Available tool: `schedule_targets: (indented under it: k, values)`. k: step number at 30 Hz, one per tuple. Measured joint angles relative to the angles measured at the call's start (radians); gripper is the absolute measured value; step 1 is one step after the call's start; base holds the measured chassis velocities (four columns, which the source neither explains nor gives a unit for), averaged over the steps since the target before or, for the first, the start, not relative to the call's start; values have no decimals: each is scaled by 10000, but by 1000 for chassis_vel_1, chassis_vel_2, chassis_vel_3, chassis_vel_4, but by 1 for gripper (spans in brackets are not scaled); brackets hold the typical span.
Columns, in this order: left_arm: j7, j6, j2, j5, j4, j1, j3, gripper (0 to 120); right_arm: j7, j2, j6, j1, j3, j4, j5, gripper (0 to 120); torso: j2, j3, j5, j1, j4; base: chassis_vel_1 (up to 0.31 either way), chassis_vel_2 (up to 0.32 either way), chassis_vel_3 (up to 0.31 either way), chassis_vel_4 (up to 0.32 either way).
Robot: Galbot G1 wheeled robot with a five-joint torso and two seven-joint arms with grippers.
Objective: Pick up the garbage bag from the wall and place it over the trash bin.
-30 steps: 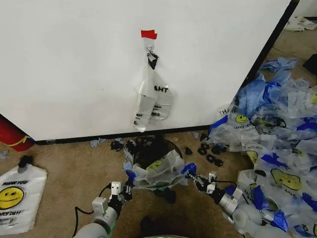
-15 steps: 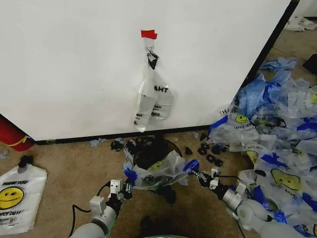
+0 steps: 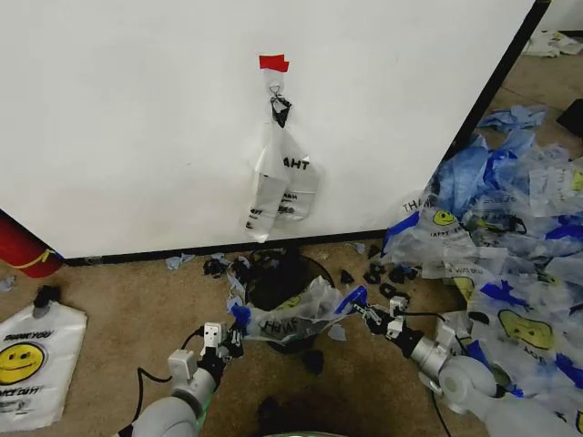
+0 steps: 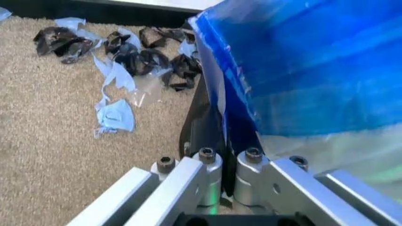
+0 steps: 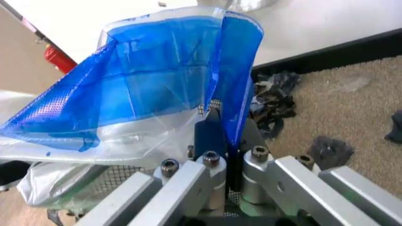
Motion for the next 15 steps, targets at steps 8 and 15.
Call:
schedule_targets:
  k: [8,15]
  values:
    - [-3,-19,-154,-17,377,-482,380,0,550,228,-156,368,-393,-239,168,0,0,0,-2,0,1,0,0,0,0]
    - [-31,-26,-318,-37,820,-1076,931,0,808,701,-200,712,-947,-777,-35,0,0,1,-1,0,1,0,0,0,0]
